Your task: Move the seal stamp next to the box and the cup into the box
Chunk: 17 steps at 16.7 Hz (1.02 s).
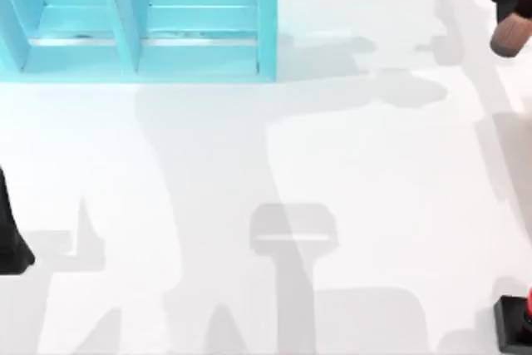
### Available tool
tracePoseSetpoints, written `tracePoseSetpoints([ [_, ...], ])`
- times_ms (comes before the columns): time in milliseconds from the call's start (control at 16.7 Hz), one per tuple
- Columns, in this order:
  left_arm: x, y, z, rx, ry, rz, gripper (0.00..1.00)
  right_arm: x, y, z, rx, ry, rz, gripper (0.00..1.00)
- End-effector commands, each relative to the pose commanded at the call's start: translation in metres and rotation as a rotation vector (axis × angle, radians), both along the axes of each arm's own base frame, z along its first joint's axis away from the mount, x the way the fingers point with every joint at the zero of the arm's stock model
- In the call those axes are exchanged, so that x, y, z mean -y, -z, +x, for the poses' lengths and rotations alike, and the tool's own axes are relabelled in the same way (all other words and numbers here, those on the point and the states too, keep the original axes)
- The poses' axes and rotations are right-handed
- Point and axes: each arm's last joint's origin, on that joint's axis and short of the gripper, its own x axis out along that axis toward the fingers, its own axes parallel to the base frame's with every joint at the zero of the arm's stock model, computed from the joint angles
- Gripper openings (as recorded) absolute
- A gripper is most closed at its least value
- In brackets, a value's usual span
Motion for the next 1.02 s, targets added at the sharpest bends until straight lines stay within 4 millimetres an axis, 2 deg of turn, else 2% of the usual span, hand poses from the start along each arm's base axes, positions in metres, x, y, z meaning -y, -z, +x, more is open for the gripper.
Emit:
tracePoseSetpoints([
  [120, 0.000, 0.000, 0.000, 0.000, 0.000, 0.000, 1.00, 0.006, -0.008, -0.003, 0.004, -0.005, 0.001, 0.00],
  [480, 0.000, 0.000, 0.000, 0.000, 0.000, 0.000, 1.00, 0.008, -0.009, -0.004, -0.002, 0.000, -0.004, 0.00],
  [600, 0.000, 0.000, 0.000, 0.000, 0.000, 0.000, 1.00, 0.025, -0.012, -0.008, -0.024, 0.030, -0.012, 0.00],
  [720, 0.000, 0.000, 0.000, 0.000, 0.000, 0.000, 1.00, 0.051, -0.023, -0.018, -0.037, 0.072, -0.012, 0.00],
  [900, 0.000, 0.000, 0.000, 0.000, 0.000, 0.000, 1.00, 0.092, -0.051, -0.044, -0.006, 0.136, 0.004, 0.00],
  [1020, 0.000, 0.000, 0.000, 0.000, 0.000, 0.000, 1.00, 0.111, -0.079, -0.072, 0.059, 0.150, 0.000, 0.00],
])
